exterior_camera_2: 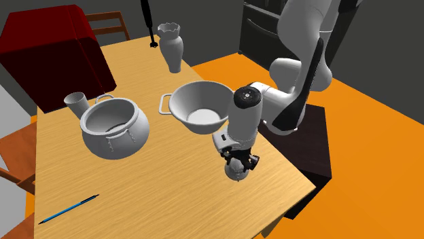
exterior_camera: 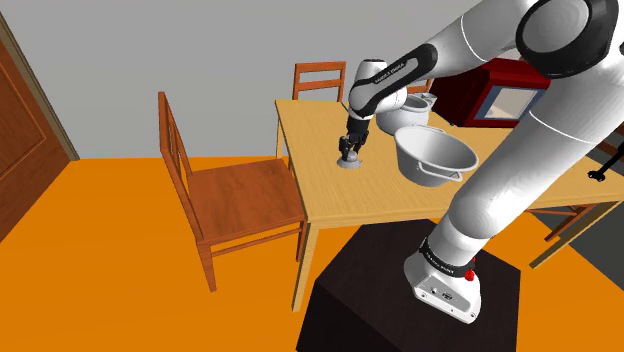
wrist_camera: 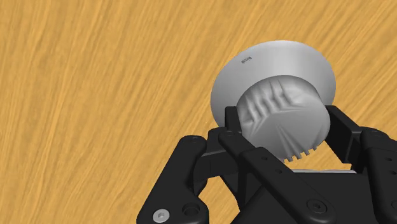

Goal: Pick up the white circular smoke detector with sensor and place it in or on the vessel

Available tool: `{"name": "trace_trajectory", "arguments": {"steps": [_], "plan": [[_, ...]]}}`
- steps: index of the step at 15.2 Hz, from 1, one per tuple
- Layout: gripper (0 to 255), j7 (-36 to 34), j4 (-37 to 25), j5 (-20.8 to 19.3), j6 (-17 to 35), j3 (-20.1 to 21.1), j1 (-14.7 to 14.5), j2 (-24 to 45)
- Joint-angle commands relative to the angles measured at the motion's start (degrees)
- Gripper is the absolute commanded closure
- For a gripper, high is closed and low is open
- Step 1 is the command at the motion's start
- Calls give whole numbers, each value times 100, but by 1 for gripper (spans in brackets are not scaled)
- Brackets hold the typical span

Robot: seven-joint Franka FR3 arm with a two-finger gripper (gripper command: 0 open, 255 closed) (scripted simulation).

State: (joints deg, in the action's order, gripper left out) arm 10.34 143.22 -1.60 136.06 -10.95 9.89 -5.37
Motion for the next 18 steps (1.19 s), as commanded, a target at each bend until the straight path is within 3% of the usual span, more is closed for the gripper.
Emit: {"name": "trace_trajectory", "arguments": {"steps": [1, 18], "plan": [[255, -15, -40, -32, -177, 0, 9, -136], [255, -114, -686, -147, -1602, 67, 25, -924]]}}
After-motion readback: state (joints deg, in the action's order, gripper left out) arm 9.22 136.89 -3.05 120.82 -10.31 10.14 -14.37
